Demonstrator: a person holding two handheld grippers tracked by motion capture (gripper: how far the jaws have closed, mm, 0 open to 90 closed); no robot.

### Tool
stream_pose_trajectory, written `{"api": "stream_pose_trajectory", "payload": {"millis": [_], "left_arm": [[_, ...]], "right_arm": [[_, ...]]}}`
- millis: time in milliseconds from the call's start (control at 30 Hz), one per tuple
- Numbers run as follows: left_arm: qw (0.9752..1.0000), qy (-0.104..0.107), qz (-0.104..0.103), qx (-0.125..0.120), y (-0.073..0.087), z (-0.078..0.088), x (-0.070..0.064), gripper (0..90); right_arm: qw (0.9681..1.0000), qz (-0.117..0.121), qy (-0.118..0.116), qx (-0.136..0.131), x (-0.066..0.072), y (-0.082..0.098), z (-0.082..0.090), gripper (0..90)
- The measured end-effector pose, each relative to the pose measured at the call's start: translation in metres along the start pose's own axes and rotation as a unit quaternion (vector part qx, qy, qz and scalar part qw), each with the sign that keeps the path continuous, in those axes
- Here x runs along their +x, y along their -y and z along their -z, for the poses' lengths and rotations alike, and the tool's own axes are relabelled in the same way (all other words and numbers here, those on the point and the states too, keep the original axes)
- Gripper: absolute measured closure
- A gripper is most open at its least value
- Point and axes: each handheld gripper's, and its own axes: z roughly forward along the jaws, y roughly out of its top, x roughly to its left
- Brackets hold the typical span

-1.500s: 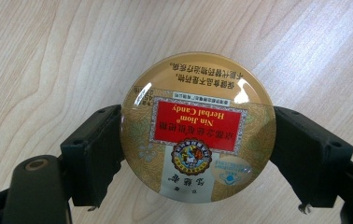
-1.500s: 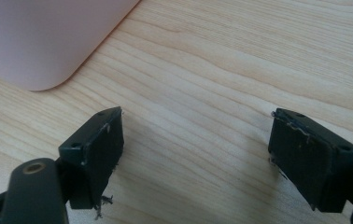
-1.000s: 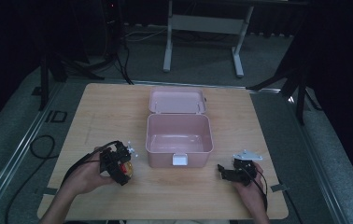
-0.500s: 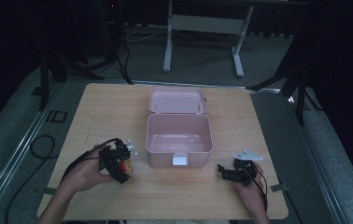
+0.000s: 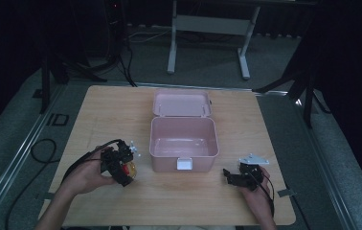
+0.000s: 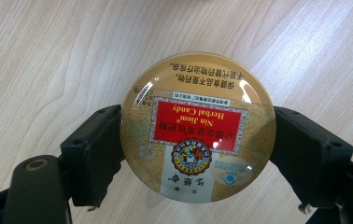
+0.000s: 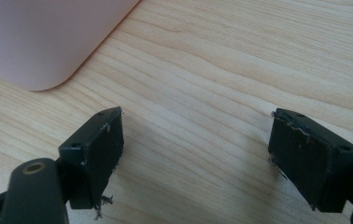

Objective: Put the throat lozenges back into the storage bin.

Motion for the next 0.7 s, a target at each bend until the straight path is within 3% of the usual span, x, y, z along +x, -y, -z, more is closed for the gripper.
{"api": "stream_pose_trajectory", "payload": {"millis": [700], "left_arm": [[1.0, 0.004, 0.0, -0.005, -0.001, 0.016, 0.006, 20.9]], "right_arm": [[1.0, 0.0, 0.0, 0.0, 0.0, 0.0, 0.0, 17.9]]}}
